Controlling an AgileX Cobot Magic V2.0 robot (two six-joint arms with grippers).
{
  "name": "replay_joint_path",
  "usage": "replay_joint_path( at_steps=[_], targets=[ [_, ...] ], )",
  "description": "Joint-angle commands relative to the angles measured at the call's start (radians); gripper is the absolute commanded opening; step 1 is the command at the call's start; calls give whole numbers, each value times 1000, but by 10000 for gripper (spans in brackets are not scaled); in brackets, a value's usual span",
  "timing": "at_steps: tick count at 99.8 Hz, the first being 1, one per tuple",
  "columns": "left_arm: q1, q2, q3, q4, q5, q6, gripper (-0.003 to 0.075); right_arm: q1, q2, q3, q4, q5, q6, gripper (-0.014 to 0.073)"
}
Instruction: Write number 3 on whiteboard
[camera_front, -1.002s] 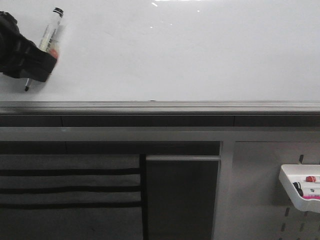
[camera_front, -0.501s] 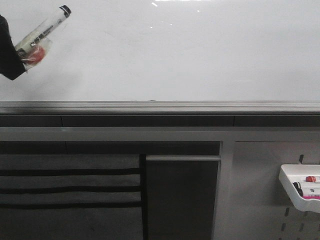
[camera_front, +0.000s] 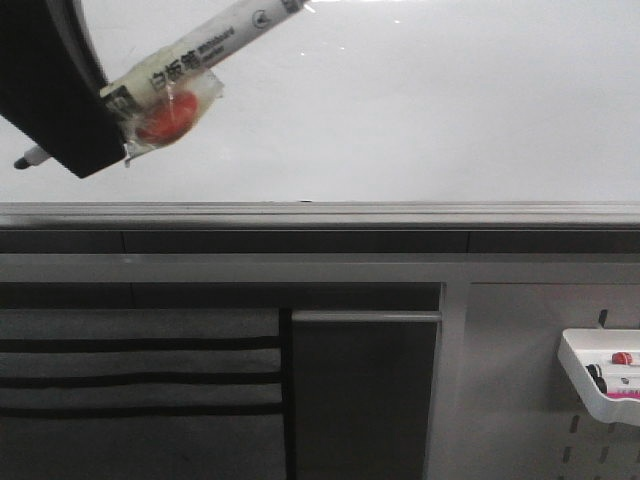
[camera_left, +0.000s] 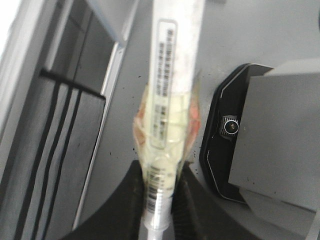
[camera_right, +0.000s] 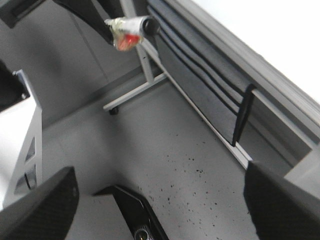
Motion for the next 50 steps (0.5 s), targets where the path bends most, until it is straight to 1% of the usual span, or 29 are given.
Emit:
replay_joint_path(
  at_steps=[1, 16, 32, 43, 50],
  targets=[
    [-50, -32, -34, -33, -22, 48, -18, 38, 52, -37, 72, -33, -80, 570],
    [-102, -30, -34, -29, -26, 52, -18, 136, 151, -101, 66, -33, -96, 486],
    [-108, -30, -34, -29, -26, 52, -18, 291, 233, -183, 11, -92, -96, 476],
    [-108, -30, -34, -29, -26, 52, -18, 398, 288, -209, -17, -184, -96, 475],
    [-108, -30, -34, -28, -26, 52, -18, 445, 320, -211, -19, -243, -94, 475]
  ],
)
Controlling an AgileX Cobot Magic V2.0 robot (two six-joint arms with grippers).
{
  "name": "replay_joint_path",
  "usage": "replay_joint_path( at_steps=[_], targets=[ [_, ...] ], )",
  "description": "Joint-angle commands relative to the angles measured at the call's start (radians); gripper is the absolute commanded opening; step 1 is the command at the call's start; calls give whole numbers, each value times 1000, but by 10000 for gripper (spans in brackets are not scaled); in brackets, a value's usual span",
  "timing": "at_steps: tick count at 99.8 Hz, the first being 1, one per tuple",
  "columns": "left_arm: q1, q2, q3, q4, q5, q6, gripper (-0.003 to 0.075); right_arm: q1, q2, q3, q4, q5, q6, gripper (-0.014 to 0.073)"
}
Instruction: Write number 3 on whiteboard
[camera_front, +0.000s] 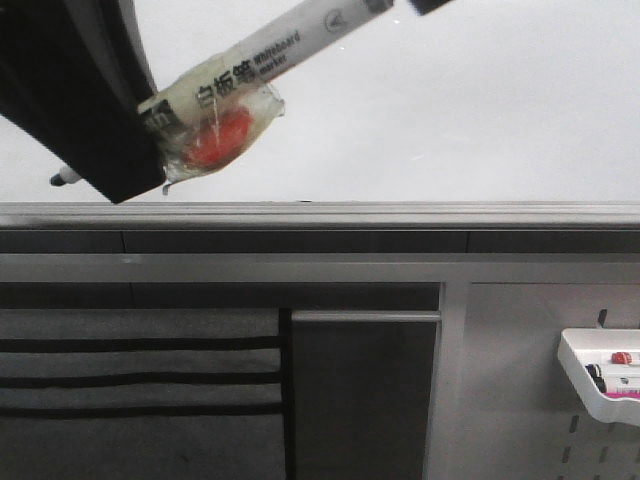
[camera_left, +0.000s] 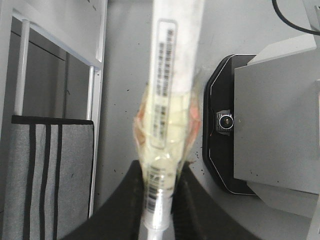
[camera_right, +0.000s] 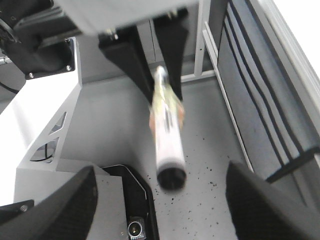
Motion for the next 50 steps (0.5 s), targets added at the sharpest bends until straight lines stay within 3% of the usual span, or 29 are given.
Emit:
replay_joint_path(
  at_steps=[1, 19, 50],
  targets=[
    [-9, -30, -32, -25, -26, 0, -18, 59, 24, -38, 26, -103, -13, 475],
    [-9, -30, -32, -25, -26, 0, -18, 115, 89, -38, 30, -155, -13, 460],
    [-9, -30, -32, -25, -28, 0, -18, 118, 103, -38, 52, -151, -13, 213]
  ],
)
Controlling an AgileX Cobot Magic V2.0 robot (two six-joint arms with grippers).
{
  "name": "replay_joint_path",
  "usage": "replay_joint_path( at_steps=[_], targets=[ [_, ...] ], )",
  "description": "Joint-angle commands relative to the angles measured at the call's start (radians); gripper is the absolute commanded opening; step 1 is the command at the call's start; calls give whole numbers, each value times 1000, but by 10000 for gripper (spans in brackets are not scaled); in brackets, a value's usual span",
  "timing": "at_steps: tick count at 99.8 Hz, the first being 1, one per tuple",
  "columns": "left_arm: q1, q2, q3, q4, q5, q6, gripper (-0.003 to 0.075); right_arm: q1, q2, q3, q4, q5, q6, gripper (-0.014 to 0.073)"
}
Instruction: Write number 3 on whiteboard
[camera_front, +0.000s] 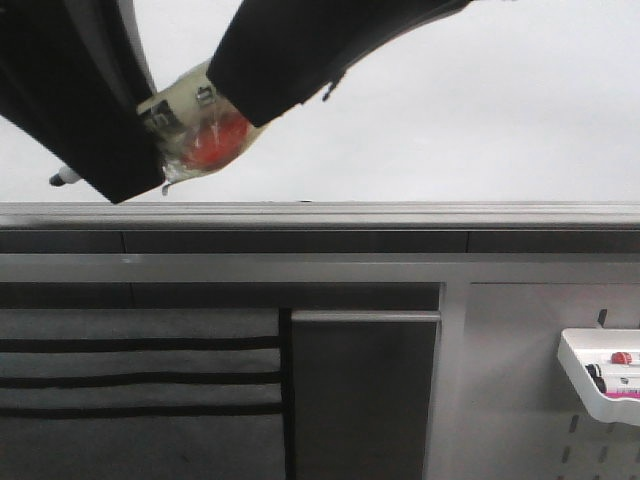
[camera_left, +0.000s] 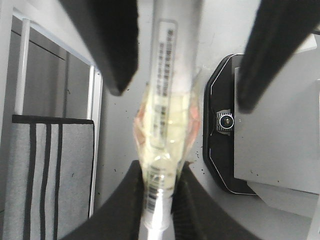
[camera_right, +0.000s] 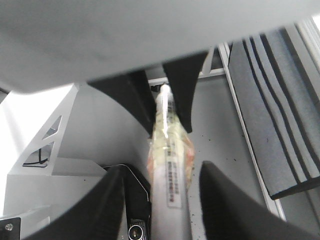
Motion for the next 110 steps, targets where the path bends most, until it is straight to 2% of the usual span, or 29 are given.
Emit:
replay_joint_path(
  at_steps=[1, 28, 41, 49, 66, 73, 89, 110],
  targets=[
    [-9, -30, -32, -27, -28, 0, -18, 1, -22, -34, 50, -23, -13, 208],
    [-7, -30, -32, -27, -28, 0, -18, 1, -22, -34, 51, -21, -13, 12],
    [-7, -30, -32, -27, -46, -7, -12, 1, -22, -34, 51, -18, -13, -37],
    [-7, -30, -32, -29, -46, -7, 52, 1, -22, -34, 51, -18, -13, -40],
    [-6, -32, -32, -21, -90, -16, 334, -6, -25, -34, 51, -27, -13, -40],
    [-6, -42, -32, 10, -123, -73, 403, -21, -36, -34, 51, -39, -6, -40],
    [26, -110, -32, 77, -165, -220, 412, -89, -98, -34, 3, -65, 91, -46],
    [191, -253, -8, 73, -193, -410, 412, -197, -240, -9, -236, -63, 355, -46]
  ],
)
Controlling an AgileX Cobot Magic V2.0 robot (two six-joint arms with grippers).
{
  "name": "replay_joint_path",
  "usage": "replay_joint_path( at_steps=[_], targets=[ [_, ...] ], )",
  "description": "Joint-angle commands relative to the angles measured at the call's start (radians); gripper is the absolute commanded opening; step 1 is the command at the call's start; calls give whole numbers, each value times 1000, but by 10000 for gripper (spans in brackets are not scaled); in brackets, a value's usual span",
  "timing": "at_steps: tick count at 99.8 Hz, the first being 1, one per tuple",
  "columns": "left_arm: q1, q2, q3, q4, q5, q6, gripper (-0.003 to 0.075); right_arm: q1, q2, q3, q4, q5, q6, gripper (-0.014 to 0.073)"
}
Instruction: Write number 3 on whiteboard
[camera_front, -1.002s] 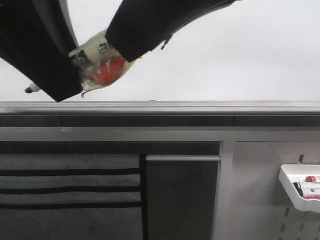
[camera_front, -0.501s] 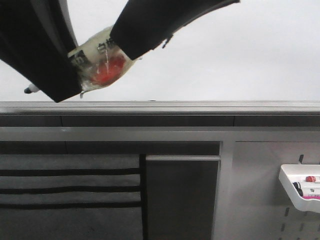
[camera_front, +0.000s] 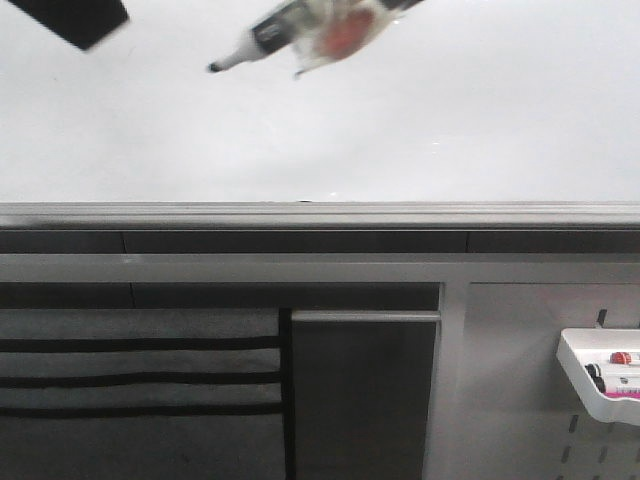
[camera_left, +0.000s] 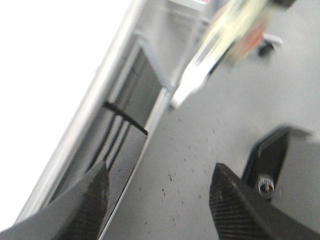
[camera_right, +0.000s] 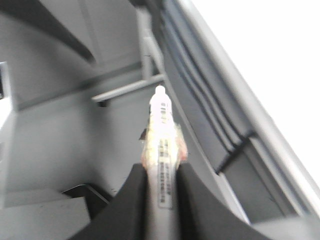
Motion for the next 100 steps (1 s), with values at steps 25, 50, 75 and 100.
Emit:
replay_joint_path(
  at_steps=[25, 50, 75, 100],
  targets=[
    [292, -318, 211, -27, -220, -234, 412, -194, -285, 163, -112, -139, 339, -46],
    [349, -468, 358, -54, -347, -237, 412, -205, -360, 280, -112, -167, 339, -47],
    [349, -468, 363, -67, -328, -237, 412, -205, -280, 239, -7, -203, 339, -47],
    [349, -468, 363, -67, -328, -237, 412, -205, -23, -13, -7, -48, 342, -47]
  ],
)
